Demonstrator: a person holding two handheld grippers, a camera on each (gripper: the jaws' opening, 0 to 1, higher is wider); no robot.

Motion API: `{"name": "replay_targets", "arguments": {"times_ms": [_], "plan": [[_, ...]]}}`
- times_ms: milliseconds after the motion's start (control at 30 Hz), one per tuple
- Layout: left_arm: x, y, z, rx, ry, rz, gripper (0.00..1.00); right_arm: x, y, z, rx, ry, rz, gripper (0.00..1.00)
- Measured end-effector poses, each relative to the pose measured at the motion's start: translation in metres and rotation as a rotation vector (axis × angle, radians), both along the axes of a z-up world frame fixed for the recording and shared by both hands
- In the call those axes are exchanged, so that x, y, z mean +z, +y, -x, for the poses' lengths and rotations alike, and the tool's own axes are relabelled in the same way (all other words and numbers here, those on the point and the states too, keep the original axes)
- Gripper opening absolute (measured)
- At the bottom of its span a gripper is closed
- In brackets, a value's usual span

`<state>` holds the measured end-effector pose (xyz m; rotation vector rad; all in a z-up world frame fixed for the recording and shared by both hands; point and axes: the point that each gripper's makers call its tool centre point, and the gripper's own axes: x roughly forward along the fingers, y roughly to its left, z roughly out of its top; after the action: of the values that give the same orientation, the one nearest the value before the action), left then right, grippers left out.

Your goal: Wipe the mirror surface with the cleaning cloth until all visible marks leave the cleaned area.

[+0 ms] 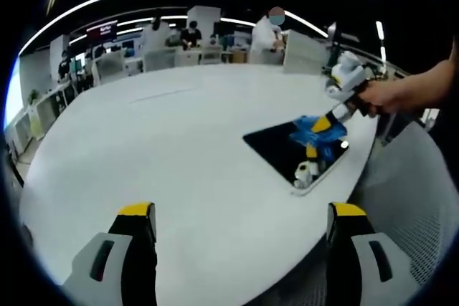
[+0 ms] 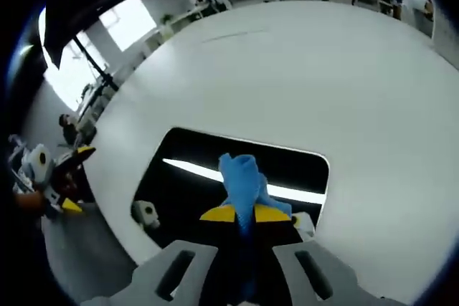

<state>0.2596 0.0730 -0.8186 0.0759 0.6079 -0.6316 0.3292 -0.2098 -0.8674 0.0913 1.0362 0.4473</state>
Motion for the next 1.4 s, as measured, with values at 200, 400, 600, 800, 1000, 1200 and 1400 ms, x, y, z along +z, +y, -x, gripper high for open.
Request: {"name": "replay_targets", "arguments": {"times_ms": [200,400,600,800,1000,1200,1400], "plan": [[0.001,0.001,-0.001,0.007,-0.009,0.001,0.99,-0.001,-0.017,-0.001,-0.023,0.003,0.024,0.02],[0.001,0.001,-0.001,0.004,-0.007,-0.001,0.99,0.000,-0.031,0.000,-0.059,0.004,0.039,0.02],[0.001,0.000,0.000,0.002,-0.008,-0.001,0.99,0.000,-0.044,0.001,-0.109,0.004,0.058,0.02],[0.001,0.000,0.000,-0.002,-0.009,-0.004,0.99,-0.001,-0.044,0.000,-0.113,0.001,0.058,0.02],[0.001,-0.001,0.001,-0.008,-0.006,-0.006,0.99,-0.001,-0.044,0.000,-0.108,-0.013,0.060,0.02],[0.000,0.000,0.000,-0.004,-0.007,-0.004,0.99,-0.001,-0.044,0.001,-0.110,-0.015,0.065,0.02],[0.000,0.000,0.000,-0.004,-0.007,-0.002,0.99,-0.001,-0.040,0.009,-0.100,-0.006,0.073,0.02]]}}
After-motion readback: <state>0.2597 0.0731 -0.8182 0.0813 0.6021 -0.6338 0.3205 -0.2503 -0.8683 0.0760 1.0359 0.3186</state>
